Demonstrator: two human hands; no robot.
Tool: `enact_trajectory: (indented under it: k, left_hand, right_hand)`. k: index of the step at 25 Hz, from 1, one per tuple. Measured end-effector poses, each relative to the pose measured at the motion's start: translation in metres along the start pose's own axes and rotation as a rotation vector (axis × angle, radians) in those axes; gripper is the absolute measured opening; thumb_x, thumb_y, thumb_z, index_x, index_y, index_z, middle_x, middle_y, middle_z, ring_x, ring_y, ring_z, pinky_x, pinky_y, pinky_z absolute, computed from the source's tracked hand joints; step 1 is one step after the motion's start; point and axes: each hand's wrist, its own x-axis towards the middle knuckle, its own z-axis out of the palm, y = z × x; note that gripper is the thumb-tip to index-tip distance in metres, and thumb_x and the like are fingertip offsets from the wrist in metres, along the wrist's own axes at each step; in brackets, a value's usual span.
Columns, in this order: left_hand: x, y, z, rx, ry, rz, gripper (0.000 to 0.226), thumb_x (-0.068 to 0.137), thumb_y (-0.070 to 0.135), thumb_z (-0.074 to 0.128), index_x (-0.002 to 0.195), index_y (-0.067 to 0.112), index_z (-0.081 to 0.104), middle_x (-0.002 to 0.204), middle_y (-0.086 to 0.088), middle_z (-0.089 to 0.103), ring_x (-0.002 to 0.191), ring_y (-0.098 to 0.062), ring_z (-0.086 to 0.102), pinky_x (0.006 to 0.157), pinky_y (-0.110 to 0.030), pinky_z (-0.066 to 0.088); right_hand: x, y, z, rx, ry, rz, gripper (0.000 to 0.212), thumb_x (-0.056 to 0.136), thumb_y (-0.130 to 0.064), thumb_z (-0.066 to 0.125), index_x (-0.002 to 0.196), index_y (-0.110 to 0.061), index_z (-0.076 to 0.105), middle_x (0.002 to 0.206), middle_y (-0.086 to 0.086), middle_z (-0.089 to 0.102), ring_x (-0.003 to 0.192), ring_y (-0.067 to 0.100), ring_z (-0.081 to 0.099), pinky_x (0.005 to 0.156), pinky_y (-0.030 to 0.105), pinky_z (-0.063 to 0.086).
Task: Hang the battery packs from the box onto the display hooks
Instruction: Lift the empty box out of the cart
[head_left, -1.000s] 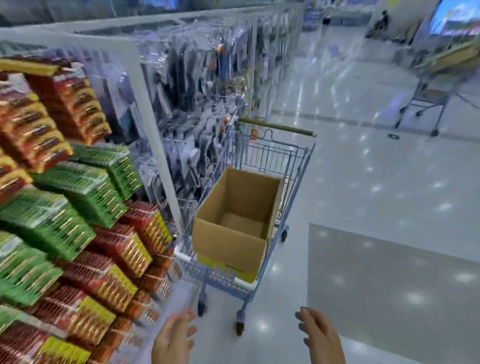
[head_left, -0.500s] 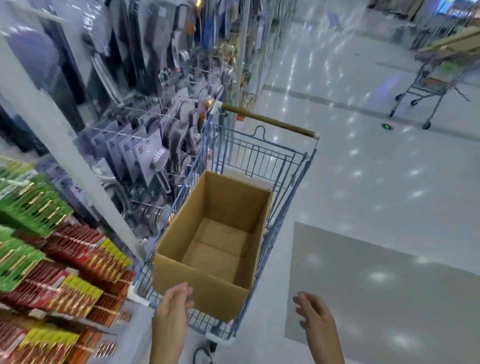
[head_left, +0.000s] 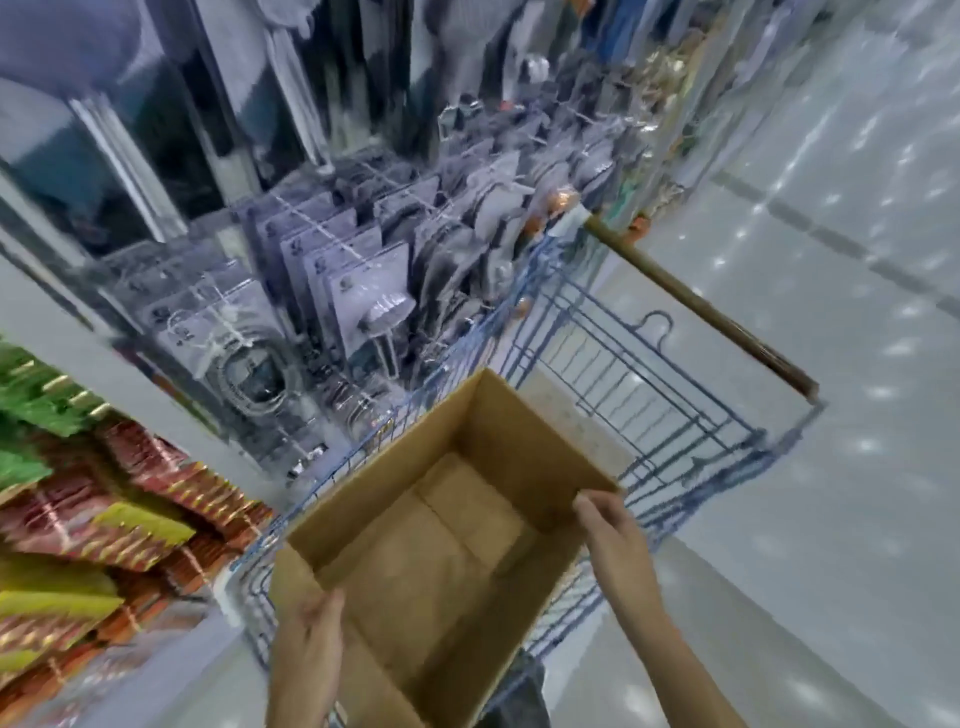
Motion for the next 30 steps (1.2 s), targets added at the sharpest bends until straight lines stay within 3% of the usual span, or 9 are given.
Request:
enact_trajectory:
  k: [4, 8, 10, 12, 14, 17, 23, 27, 30]
  left_hand:
    - [0.001, -0.008, 0.037, -0.026, 0.195, -0.059, 0.033, 0.092, 0.039, 0.066, 0.075, 0.011, 0.063, 0.063, -0.015, 0.066, 0.069, -0.038, 0.068, 0.075, -0.053, 0.056]
    - [-0.026, -0.004, 0.067, 0.027, 0.289, -0.143, 0.031, 0.096, 0.039, 0.061, 0.105, 0.010, 0.054, 0.097, -0.010, 0.068, 0.092, -0.038, 0.066, 0.078, -0.045, 0.050]
    - [-0.028, -0.009, 0.079, 0.064, 0.298, -0.198, 0.021, 0.102, 0.026, 0.057, 0.117, 0.015, 0.048, 0.107, -0.011, 0.061, 0.103, -0.041, 0.062, 0.083, -0.043, 0.043]
    - [-0.028, -0.014, 0.085, 0.070, 0.319, -0.199, 0.018, 0.100, 0.014, 0.055, 0.117, 0.015, 0.052, 0.103, -0.014, 0.064, 0.096, -0.042, 0.062, 0.083, -0.045, 0.048]
    - [-0.027, -0.022, 0.086, 0.076, 0.304, -0.184, 0.021, 0.094, 0.003, 0.056, 0.114, 0.011, 0.058, 0.090, -0.016, 0.068, 0.078, -0.038, 0.064, 0.070, -0.041, 0.054]
    - [-0.026, -0.021, 0.075, 0.150, 0.259, -0.177, 0.019, 0.091, -0.004, 0.054, 0.107, 0.004, 0.061, 0.077, -0.012, 0.064, 0.064, -0.026, 0.060, 0.053, -0.028, 0.042]
    - [-0.064, 0.003, 0.050, 0.175, 0.314, -0.070, 0.015, 0.089, -0.004, 0.054, 0.083, 0.010, 0.058, 0.071, -0.009, 0.061, 0.075, -0.033, 0.062, 0.057, -0.031, 0.040]
    - [-0.110, 0.028, 0.024, 0.160, 0.383, 0.033, 0.017, 0.091, -0.005, 0.057, 0.085, 0.011, 0.059, 0.068, -0.005, 0.060, 0.067, -0.018, 0.055, 0.056, -0.027, 0.037]
    - [-0.142, 0.042, -0.003, 0.168, 0.416, 0.113, 0.018, 0.093, 0.001, 0.061, 0.101, 0.017, 0.062, 0.075, -0.003, 0.066, 0.072, -0.019, 0.060, 0.062, -0.030, 0.046]
  right_hand:
    - [0.133, -0.027, 0.002, -0.289, -0.163, -0.131, 0.029, 0.105, -0.040, 0.052, 0.125, -0.021, 0.061, 0.117, 0.003, 0.067, 0.108, 0.023, 0.063, 0.092, 0.037, 0.047]
    - [0.210, -0.025, 0.016, -0.714, -0.330, -0.225, 0.050, 0.105, -0.040, 0.051, 0.149, -0.016, 0.045, 0.139, 0.013, 0.059, 0.123, 0.032, 0.059, 0.103, 0.044, 0.047]
    - [0.221, -0.018, 0.023, -0.824, -0.441, -0.233, 0.045, 0.105, -0.033, 0.053, 0.146, -0.015, 0.046, 0.125, 0.009, 0.060, 0.111, 0.029, 0.058, 0.097, 0.040, 0.046]
    - [0.227, -0.005, 0.029, -0.845, -0.506, -0.235, 0.039, 0.105, -0.027, 0.054, 0.140, -0.012, 0.051, 0.109, 0.003, 0.054, 0.099, 0.021, 0.052, 0.094, 0.040, 0.046]
    - [0.233, 0.002, 0.031, -0.870, -0.518, -0.244, 0.036, 0.105, -0.027, 0.054, 0.137, -0.008, 0.055, 0.103, 0.002, 0.053, 0.096, 0.019, 0.050, 0.094, 0.040, 0.047]
    - [0.236, -0.003, 0.031, -0.930, -0.591, -0.258, 0.038, 0.106, -0.027, 0.052, 0.140, -0.008, 0.052, 0.104, 0.003, 0.054, 0.095, 0.019, 0.050, 0.089, 0.035, 0.044]
    - [0.223, -0.038, 0.005, -0.936, -0.591, -0.394, 0.036, 0.103, -0.024, 0.057, 0.134, -0.005, 0.056, 0.107, 0.014, 0.068, 0.085, 0.024, 0.061, 0.079, 0.036, 0.054]
    - [0.194, -0.073, -0.031, -0.902, -0.561, -0.484, 0.034, 0.100, -0.027, 0.061, 0.129, -0.008, 0.062, 0.105, 0.015, 0.072, 0.095, 0.033, 0.066, 0.083, 0.039, 0.055]
    - [0.163, -0.105, -0.059, -0.862, -0.531, -0.540, 0.025, 0.099, -0.024, 0.064, 0.117, -0.007, 0.066, 0.089, 0.012, 0.069, 0.079, 0.027, 0.062, 0.071, 0.036, 0.048]
